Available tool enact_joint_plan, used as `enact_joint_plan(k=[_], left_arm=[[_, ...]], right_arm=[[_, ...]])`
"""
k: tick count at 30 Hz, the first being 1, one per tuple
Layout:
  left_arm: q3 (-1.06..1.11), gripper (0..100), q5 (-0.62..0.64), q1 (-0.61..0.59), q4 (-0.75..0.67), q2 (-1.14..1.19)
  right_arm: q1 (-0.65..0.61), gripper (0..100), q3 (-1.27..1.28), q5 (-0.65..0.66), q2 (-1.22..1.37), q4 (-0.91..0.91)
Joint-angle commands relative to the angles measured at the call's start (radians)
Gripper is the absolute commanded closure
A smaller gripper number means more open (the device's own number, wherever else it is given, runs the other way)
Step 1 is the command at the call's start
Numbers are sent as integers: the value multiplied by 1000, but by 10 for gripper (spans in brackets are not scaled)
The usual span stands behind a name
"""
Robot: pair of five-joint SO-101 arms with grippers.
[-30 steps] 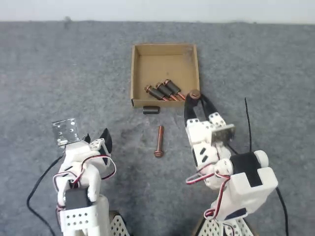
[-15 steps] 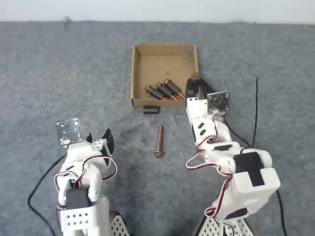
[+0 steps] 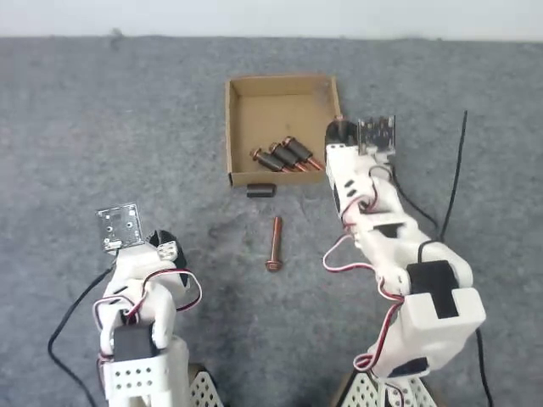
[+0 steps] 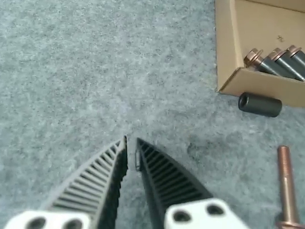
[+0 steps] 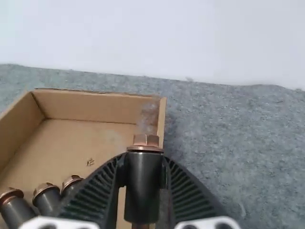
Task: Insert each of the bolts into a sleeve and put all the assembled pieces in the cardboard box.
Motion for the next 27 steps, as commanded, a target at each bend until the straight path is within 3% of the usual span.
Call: enact_joint_plan(k=[1,9,12,19,27], left_arm=[[-16,988,-11,8,2,-23],[-16,988,-12,9,2,-23],[-16,988,-12,9,2,-23],[-16,988,-12,9,3,-23],[-16,988,-12,9,6,-23]], right_arm=[[7,993,-245,12,-44,223],[-84,993,-621,15,-44,814],[-107,993,-717,123,-41,972],[-157,993,-842,411,85,1184],[-150,993,-974,511,205,1250]])
